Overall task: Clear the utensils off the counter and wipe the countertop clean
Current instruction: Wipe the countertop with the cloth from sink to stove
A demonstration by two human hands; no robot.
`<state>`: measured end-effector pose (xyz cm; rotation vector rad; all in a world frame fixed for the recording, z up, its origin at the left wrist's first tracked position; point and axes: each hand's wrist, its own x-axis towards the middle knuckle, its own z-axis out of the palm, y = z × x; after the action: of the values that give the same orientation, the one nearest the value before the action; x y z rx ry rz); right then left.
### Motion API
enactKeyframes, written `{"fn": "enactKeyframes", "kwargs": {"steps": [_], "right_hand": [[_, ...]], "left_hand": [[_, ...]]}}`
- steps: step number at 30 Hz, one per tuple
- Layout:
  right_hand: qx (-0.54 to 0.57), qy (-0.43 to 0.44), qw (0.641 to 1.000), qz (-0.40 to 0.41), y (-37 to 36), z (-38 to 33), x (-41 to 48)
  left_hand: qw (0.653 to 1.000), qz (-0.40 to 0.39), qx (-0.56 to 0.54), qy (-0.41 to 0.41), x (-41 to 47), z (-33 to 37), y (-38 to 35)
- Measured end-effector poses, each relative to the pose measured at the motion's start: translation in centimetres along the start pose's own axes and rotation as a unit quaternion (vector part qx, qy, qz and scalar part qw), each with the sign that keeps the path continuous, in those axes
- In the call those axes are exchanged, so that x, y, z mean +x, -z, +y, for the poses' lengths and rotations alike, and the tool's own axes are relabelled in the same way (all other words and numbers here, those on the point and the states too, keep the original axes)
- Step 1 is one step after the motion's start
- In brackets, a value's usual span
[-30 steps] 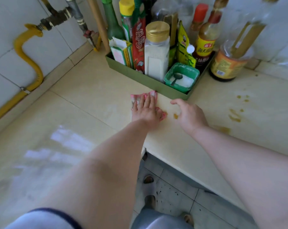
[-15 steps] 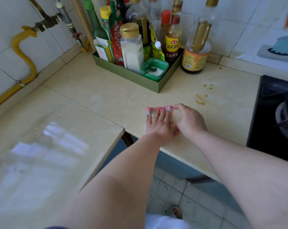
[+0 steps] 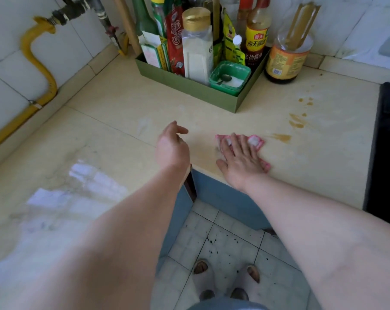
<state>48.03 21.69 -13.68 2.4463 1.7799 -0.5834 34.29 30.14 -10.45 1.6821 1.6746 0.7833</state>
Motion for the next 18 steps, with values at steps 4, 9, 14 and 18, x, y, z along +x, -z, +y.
{"fn": "enactKeyframes", "kwargs": {"steps": [4,9,14,18], "right_hand": [[0.000,0.021,1.000,0.018,0.0,-0.1,0.8],[-0.002,-0.020,0.999,0.039,-0.4,0.7,1.2],[0.001,-0.059,0.998,0.039,0.5,2.9,3.0],[0.010,-0.081,0.996,0.043,1.8,5.5,5.3]], "left_hand": [[0.998,-0.038,-0.009,-0.048,1.8,0.8,-1.5],[0.989,-0.112,-0.047,-0.081,1.2,3.0,-4.7],[0.981,-0.164,-0.033,-0.098,0.7,5.9,-7.3],[0.977,-0.182,-0.014,-0.113,1.2,7.5,-9.4]]}}
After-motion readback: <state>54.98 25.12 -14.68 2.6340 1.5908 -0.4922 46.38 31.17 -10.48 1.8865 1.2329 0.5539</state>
